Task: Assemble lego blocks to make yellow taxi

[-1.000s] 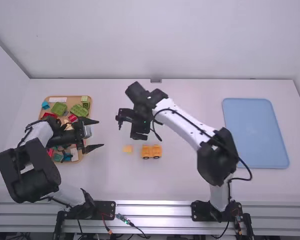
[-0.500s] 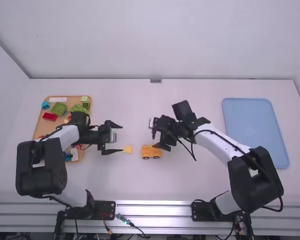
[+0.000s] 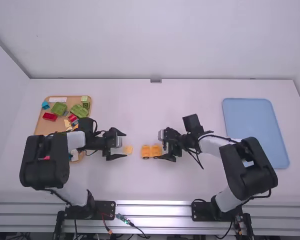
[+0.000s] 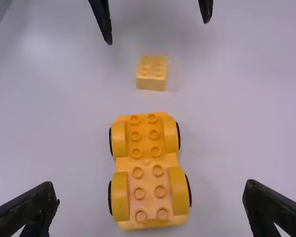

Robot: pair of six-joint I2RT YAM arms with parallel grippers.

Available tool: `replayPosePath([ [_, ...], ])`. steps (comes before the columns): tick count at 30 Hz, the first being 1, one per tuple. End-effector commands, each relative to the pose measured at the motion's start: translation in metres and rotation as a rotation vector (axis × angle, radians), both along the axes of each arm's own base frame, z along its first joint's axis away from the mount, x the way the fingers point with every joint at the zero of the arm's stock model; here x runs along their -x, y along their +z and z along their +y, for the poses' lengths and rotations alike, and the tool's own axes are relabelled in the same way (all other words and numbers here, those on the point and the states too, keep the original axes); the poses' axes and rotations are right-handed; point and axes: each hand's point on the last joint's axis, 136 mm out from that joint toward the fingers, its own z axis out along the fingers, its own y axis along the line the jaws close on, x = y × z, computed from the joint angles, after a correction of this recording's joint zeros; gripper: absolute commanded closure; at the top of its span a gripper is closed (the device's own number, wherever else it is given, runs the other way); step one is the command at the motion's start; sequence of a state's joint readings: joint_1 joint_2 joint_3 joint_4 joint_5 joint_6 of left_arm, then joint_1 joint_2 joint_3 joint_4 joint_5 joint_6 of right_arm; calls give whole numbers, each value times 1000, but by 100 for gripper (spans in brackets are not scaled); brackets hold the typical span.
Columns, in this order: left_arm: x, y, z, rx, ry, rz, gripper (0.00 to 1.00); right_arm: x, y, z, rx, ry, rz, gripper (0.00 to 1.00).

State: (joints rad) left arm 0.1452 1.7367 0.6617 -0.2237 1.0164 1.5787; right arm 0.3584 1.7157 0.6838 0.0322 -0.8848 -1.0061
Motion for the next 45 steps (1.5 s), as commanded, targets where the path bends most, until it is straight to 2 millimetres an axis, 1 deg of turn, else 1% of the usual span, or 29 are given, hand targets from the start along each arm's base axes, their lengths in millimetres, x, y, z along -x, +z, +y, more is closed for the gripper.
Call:
replayPosePath([
  [1,3,-11,-4,33,-1,75,7,11,-10,3,-14,29,46,1],
  [4,-2,-19,-3,38,4,102,8,13,-16,4,-6,22,77,1],
  [6,-3,-25,-5,51,-7,115,8,17,-19,6,0,34,81,1],
  [9,-6,-32,-5,60,-8,133,8,15,-25,8,14,31,78,1],
  [10,-6,-34,-5,59,-8,139,11,15,-28,8,20,25,82,1],
  [11,-6,-35,-5,59,-7,143,16,14,-30,8,22,18,87,1],
  [12,-6,-35,-5,59,-7,142,18,14,-31,9,22,18,87,1],
  [13,-7,-36,-4,59,-5,136,29,14,-33,8,19,19,92,1],
  [17,-5,-37,-9,57,-22,118,33,14,-40,9,20,22,103,1],
  [22,0,-43,-18,31,-52,106,34,11,-49,11,15,7,119,1],
  [25,-2,-51,-20,-25,-45,130,41,6,-51,13,6,-23,135,1],
  [26,-2,-51,-20,-26,-44,131,41,6,-51,13,6,-24,136,1],
  [28,-5,-50,-20,-23,-38,139,46,4,-52,11,4,-30,135,0],
  [30,-5,-48,-21,-18,-39,138,46,5,-54,11,7,-28,136,1],
  [31,-6,-49,-21,-22,-38,139,44,6,-57,11,8,-26,142,1],
  [33,-6,-50,-19,-32,-33,149,35,7,-60,12,0,-20,152,2],
  [36,-6,-51,-14,-53,-19,178,30,8,-65,12,-8,-16,163,2],
  [39,-8,-51,-12,-69,-21,190,31,10,-66,14,-24,-6,168,2],
  [41,-10,-47,-13,-64,-25,199,34,11,-64,16,-42,3,168,2],
  [42,-12,-45,-13,-67,-28,202,41,11,-62,16,-50,7,166,2],
  [43,-12,-45,-12,-70,-31,204,43,10,-62,17,-53,8,164,2],
  [45,-8,-42,-12,-81,-69,202,45,10,-62,17,-50,6,160,2],
])
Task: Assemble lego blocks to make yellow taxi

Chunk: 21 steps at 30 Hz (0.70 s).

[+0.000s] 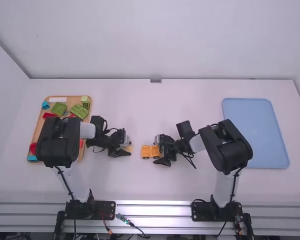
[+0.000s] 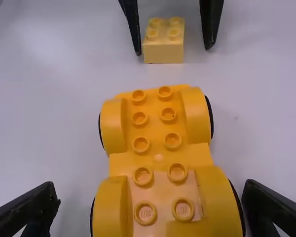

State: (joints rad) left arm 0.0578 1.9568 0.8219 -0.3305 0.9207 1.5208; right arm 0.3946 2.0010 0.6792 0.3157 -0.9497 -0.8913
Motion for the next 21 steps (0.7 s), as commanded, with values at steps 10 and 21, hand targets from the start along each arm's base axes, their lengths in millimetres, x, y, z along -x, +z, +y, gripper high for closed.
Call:
replayPosePath([
  [10,5,3,7,-15,-74,-26,38,1,-9,3,24,-24,15,13],
  [21,11,-5,5,-14,-75,-50,54,-1,-16,0,40,-93,-47,30],
])
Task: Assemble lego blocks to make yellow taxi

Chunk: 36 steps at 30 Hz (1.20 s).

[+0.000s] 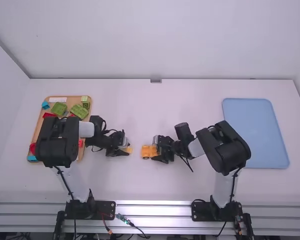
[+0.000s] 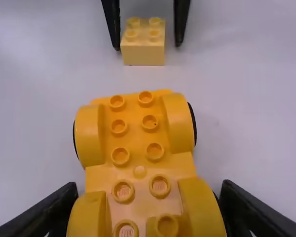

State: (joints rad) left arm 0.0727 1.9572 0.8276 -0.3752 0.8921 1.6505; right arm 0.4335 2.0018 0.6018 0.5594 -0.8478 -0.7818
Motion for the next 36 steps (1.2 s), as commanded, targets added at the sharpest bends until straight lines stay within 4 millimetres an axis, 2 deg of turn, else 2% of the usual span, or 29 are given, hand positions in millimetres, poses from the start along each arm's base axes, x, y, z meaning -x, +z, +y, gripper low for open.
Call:
replayPosePath([
  [1,7,-2,-2,17,-9,11,57,7,-11,-6,18,-23,43,34],
  [2,6,-2,-2,16,-7,10,62,8,-11,-6,17,-23,36,40],
  [4,6,-2,-2,16,-9,10,63,8,-11,-5,15,-22,34,41],
  [6,5,-1,-2,17,-7,11,68,6,-10,-6,15,-28,39,50],
  [11,3,2,-4,38,-7,7,84,4,-9,-4,15,-43,48,52],
  [13,3,5,-6,55,-8,5,79,3,-9,-5,15,-41,43,53],
  [15,2,7,-7,67,-6,3,79,3,-9,-5,15,-42,43,53],
  [16,0,8,-7,69,-2,2,87,3,-9,-5,14,-42,43,52],
  [18,-4,11,-8,82,22,24,95,3,-9,-5,15,-43,42,52],
  [20,-10,15,-9,91,54,53,98,2,-10,-5,20,-48,41,51],
  [26,-21,31,-12,137,118,101,98,1,-11,-6,28,-54,37,48],
  [28,-18,45,-16,181,111,74,98,0,-12,-7,31,-57,36,48],
  [32,-13,57,-17,187,106,0,98,0,-11,-6,30,-55,35,48],
  [36,-14,66,-27,175,149,-69,98,-4,-9,-4,24,-73,53,48],
])
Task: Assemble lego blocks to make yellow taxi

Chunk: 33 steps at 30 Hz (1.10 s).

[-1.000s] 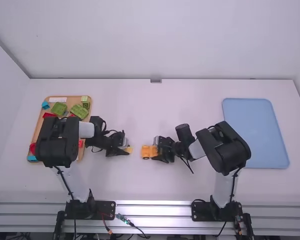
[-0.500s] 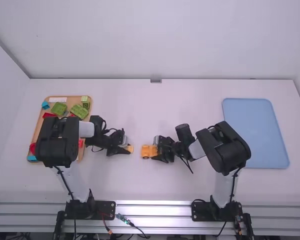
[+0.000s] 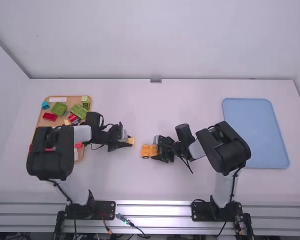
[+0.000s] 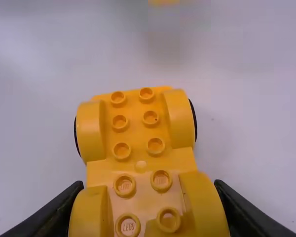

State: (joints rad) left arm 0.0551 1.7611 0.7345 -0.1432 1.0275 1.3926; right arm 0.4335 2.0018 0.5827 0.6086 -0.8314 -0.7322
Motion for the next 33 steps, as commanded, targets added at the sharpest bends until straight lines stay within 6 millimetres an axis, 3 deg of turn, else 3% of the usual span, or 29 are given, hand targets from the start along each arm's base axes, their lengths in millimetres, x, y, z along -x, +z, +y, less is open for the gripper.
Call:
replayPosePath([
  [1,8,7,-12,30,49,61,98,-3,-8,-3,23,-37,45,48],
  [7,10,0,-41,31,72,74,98,-3,-8,-3,26,-32,34,47],
  [18,19,-12,-70,-72,9,80,98,-1,-8,-1,28,-18,26,49],
  [33,24,-35,-72,-105,-4,128,98,4,-12,-2,52,32,15,55],
])
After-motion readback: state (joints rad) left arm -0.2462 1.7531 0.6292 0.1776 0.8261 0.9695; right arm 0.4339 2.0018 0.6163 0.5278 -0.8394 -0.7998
